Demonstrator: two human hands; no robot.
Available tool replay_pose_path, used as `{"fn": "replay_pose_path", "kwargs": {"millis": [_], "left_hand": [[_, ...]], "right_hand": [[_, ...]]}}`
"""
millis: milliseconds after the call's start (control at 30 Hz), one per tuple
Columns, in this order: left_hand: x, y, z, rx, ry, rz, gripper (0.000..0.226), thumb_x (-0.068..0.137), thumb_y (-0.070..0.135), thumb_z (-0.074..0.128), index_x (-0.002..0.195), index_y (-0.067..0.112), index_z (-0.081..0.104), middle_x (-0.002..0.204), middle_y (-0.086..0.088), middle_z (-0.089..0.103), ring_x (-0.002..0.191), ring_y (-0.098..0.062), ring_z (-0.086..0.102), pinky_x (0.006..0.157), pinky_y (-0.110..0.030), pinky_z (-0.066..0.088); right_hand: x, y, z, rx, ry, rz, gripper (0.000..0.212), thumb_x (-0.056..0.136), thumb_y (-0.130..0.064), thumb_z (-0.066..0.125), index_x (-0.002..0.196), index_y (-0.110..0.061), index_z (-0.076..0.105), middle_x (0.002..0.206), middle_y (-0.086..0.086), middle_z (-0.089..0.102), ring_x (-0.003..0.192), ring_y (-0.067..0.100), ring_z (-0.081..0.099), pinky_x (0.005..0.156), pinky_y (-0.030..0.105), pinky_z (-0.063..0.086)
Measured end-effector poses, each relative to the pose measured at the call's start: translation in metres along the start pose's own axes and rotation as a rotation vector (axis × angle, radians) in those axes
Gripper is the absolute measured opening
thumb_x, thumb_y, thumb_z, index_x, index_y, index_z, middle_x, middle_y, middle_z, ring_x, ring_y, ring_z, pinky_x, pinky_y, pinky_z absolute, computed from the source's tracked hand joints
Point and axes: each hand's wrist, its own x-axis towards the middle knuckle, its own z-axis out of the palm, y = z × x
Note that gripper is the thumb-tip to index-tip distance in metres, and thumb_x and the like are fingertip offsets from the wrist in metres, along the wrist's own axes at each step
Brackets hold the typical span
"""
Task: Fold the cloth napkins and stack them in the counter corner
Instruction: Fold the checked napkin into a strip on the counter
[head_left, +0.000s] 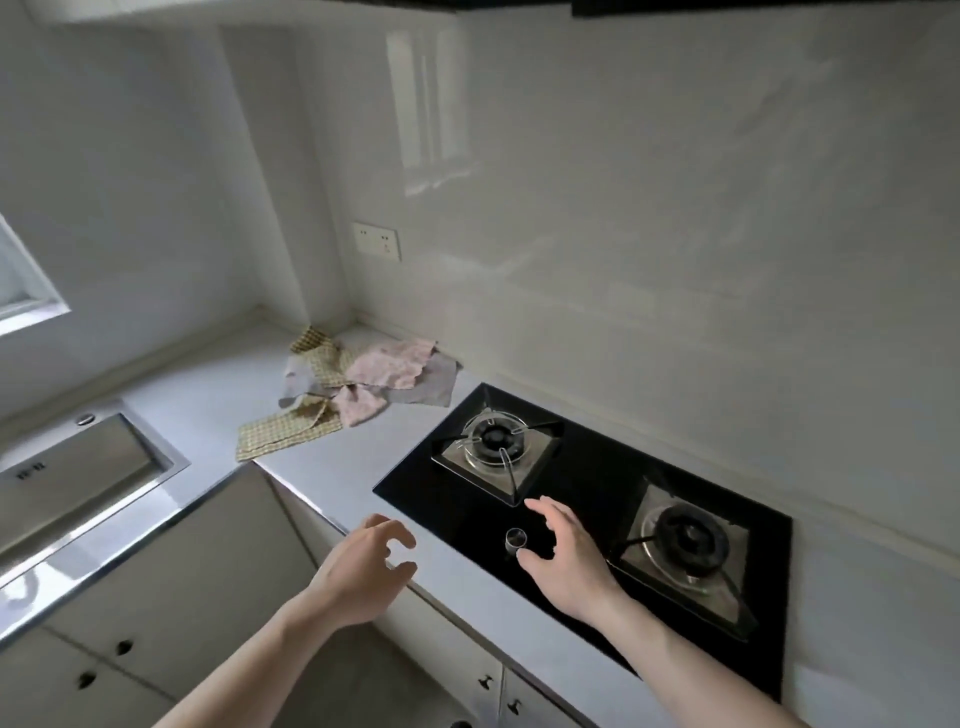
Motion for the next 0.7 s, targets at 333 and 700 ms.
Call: {"fn": "replay_pose_path", "kwargs": {"millis": [333, 700], "left_hand": [[0.078, -0.137, -0.083, 0.014, 0.056, -0.172, 0.019, 0.087, 0.037, 0.067, 0.101, 0.048, 0.059, 0.116, 0.018, 0.052, 0.096, -0.001, 0.060, 0.086, -0.023, 0.049], [0.146, -0.263, -0.125, 0.030, -0.053, -0.382, 0.023, 0.088, 0.032, 0.069, 0.099, 0.045, 0.053, 0.117, 0.009, 0.049, 0.118, -0.014, 0.057, 0.100, -0.026, 0.043]], "right_hand": [[0.135, -0.086, 0.083, -0.004, -0.140, -0.093, 0.060, 0.092, -0.030, 0.064, 0.148, -0.031, 0.043, 0.154, -0.020, 0.032, 0.144, 0.000, 0.029, 0.122, 0.032, 0.031], [0.242, -0.149, 0.143, -0.088, -0.276, -0.112, 0.054, 0.094, -0.027, 0.064, 0.145, -0.028, 0.047, 0.152, -0.015, 0.035, 0.144, 0.005, 0.035, 0.120, 0.026, 0.029]]}}
